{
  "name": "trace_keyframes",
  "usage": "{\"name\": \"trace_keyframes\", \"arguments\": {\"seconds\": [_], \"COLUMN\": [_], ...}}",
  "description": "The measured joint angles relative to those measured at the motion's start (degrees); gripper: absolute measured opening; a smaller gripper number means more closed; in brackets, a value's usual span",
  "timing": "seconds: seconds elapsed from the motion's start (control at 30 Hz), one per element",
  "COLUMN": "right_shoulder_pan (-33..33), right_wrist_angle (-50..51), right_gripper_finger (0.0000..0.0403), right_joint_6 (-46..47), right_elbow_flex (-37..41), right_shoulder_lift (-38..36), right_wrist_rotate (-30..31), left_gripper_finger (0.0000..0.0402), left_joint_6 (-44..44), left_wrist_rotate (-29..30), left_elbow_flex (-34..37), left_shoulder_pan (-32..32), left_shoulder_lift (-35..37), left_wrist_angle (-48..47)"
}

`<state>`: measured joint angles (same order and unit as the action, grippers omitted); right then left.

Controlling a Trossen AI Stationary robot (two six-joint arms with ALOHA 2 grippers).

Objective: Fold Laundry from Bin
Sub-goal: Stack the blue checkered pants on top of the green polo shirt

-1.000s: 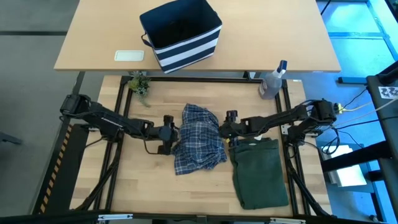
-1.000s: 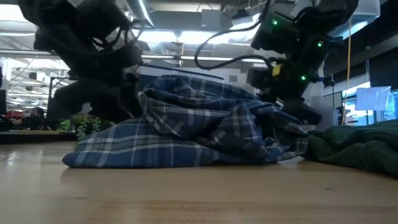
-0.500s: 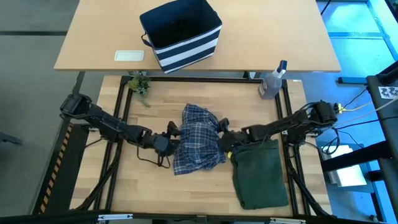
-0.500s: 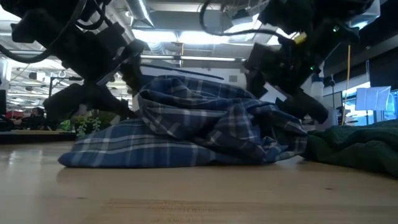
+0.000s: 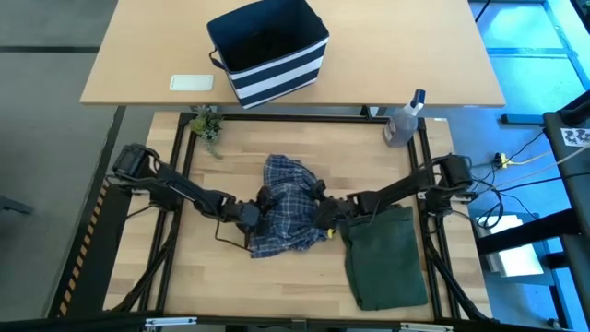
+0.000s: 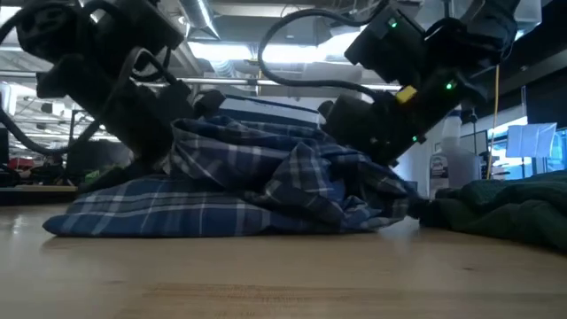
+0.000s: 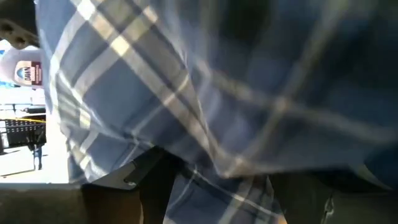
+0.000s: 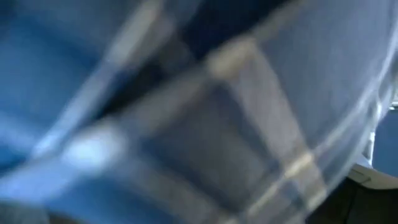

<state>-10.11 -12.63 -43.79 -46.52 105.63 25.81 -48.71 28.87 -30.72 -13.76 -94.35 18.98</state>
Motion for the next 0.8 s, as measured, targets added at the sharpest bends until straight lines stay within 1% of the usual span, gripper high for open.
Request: {"name": "trace_keyframes", "arguments": {"seconds": [0.1,0.2,0.3,0.37,0.43,0.47,0.5,0.53,0.63,0.7,0.8], "right_shoulder_pan": [0.0,0.0,0.0,0.0,0.0,0.0,0.0,0.0,0.0,0.0,-0.1], "right_wrist_angle": [-4.2,-7.1,-8.2,-8.1,-8.0,-7.5,-6.5,-5.9,-3.3,-0.7,3.3], "right_gripper_finger": [0.0299,0.0254,0.0178,0.0119,0.0057,0.0032,0.0020,0.0018,0.0023,0.0013,0.0013], "right_joint_6": [0.1,0.1,0.3,1.6,3.2,4.0,4.7,5.4,8.8,10.6,14.0], "right_elbow_flex": [0.0,0.2,-0.3,-0.7,-1.2,-1.3,-1.5,-1.8,-2.3,-2.3,-2.3], "right_shoulder_lift": [1.0,1.2,1.2,1.2,1.1,0.6,0.0,-0.5,-3.1,-5.6,-10.1], "right_wrist_rotate": [-0.2,-1.0,-0.9,-0.9,-0.7,-0.6,-0.5,-0.4,0.4,0.3,0.2], "left_gripper_finger": [0.0227,0.0191,0.0130,0.0078,0.0027,0.0017,0.0015,0.0014,0.0008,0.0007,0.0007], "left_joint_6": [-0.6,-1.4,-1.4,-1.4,-0.9,0.2,1.0,1.5,1.7,1.6,1.3], "left_wrist_rotate": [0.1,0.6,1.4,3.2,3.7,3.9,4.1,4.4,5.1,5.2,5.3], "left_elbow_flex": [0.0,0.0,0.0,0.0,0.0,-0.1,-0.4,-0.9,-2.2,-3.2,-5.3], "left_shoulder_pan": [0.0,0.0,0.0,-0.1,0.0,0.0,0.0,0.0,-0.6,-1.0,-1.6], "left_shoulder_lift": [-1.6,-2.0,-2.1,-2.1,-2.1,-2.0,-2.0,-2.0,-1.9,-1.9,-1.9], "left_wrist_angle": [3.1,4.8,5.4,6.0,6.1,5.9,5.9,6.0,6.0,5.9,6.0]}}
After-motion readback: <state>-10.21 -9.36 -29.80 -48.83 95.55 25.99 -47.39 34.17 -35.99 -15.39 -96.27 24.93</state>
